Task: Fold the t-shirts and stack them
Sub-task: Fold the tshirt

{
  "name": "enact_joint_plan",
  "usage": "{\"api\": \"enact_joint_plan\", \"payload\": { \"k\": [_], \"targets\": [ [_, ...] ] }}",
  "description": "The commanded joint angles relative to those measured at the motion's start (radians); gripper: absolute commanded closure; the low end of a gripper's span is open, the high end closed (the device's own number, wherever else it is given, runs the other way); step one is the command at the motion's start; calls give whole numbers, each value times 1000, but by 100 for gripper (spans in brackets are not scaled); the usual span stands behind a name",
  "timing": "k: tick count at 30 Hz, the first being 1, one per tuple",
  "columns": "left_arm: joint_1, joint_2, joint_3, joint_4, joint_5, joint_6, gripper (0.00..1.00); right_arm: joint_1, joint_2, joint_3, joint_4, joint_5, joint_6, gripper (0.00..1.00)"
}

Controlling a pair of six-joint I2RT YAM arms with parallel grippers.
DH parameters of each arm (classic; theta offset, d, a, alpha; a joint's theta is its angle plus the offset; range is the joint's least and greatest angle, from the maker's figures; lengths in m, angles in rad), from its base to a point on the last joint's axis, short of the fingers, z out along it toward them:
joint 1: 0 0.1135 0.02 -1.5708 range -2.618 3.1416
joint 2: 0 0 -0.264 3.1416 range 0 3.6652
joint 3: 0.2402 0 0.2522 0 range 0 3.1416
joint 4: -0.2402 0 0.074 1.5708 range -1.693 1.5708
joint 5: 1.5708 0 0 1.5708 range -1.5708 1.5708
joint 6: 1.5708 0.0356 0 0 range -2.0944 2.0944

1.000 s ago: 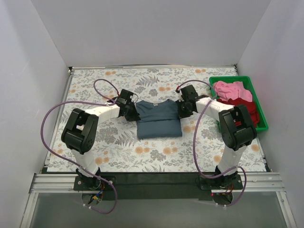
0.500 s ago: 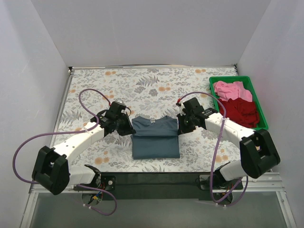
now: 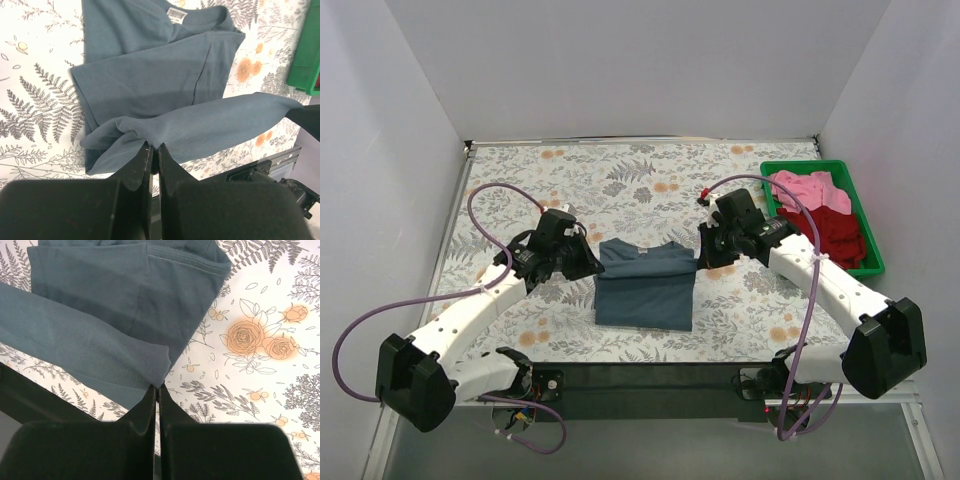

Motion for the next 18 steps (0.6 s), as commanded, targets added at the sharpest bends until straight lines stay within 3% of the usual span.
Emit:
{"api": "enact_joint_plan", "payload": {
  "k": [1, 18],
  "targets": [
    [7, -49, 26, 14, -86, 32, 100, -11, -28, 51, -68, 79, -19, 99],
    [11, 206, -49, 237, -209, 47, 100, -15, 220, 55, 75, 184, -67, 99]
  ]
}}
